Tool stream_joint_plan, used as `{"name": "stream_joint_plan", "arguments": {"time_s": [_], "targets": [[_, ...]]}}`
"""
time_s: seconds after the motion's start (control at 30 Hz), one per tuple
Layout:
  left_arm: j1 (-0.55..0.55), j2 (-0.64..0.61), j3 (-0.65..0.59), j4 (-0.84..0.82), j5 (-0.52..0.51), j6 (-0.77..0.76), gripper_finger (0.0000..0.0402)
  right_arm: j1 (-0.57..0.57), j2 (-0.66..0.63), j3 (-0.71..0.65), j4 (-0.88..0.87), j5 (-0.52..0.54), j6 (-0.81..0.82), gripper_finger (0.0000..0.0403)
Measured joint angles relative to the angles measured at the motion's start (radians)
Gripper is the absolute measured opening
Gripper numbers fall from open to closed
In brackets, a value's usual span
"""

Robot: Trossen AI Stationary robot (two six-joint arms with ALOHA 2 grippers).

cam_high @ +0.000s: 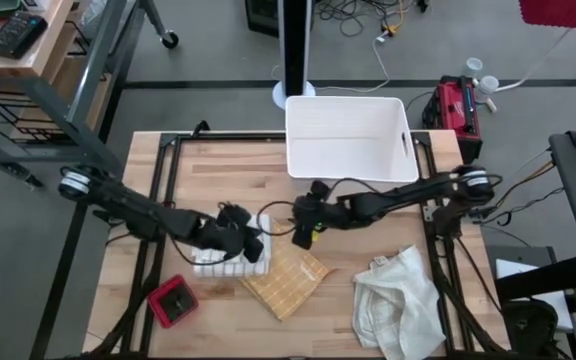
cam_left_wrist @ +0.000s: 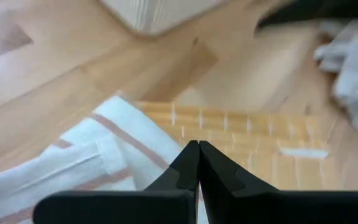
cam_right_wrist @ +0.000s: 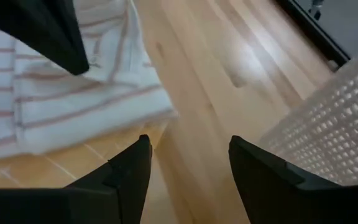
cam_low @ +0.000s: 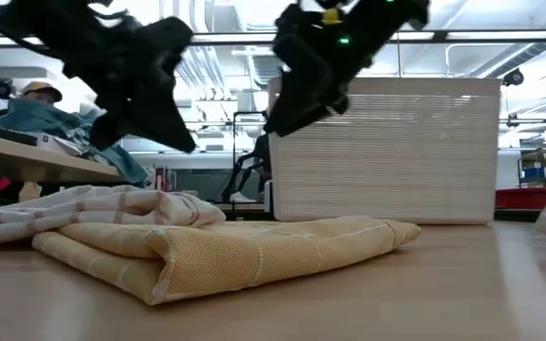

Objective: Fold towel
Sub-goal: Fold the brown patterned towel

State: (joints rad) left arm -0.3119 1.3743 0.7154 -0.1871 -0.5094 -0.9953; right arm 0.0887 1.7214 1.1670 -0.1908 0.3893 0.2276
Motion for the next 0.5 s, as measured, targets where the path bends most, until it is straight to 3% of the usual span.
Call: {"name": "stream_joint_plan", "arguments": {"time_s": [0.27, 0.5], "targets": [[0.005, 0.133, 0.291, -0.567, 0.165, -0.086, 0.0, 0.003, -0.049, -0.141, 0.107, -0.047, 0.056, 0.0206], [0.009, 0.291, 0.45, -0.754, 0.205, -0.06, 0.0011, 0.019, -0.047, -0.141, 0.108, -0.083, 0.064, 0.02]]}}
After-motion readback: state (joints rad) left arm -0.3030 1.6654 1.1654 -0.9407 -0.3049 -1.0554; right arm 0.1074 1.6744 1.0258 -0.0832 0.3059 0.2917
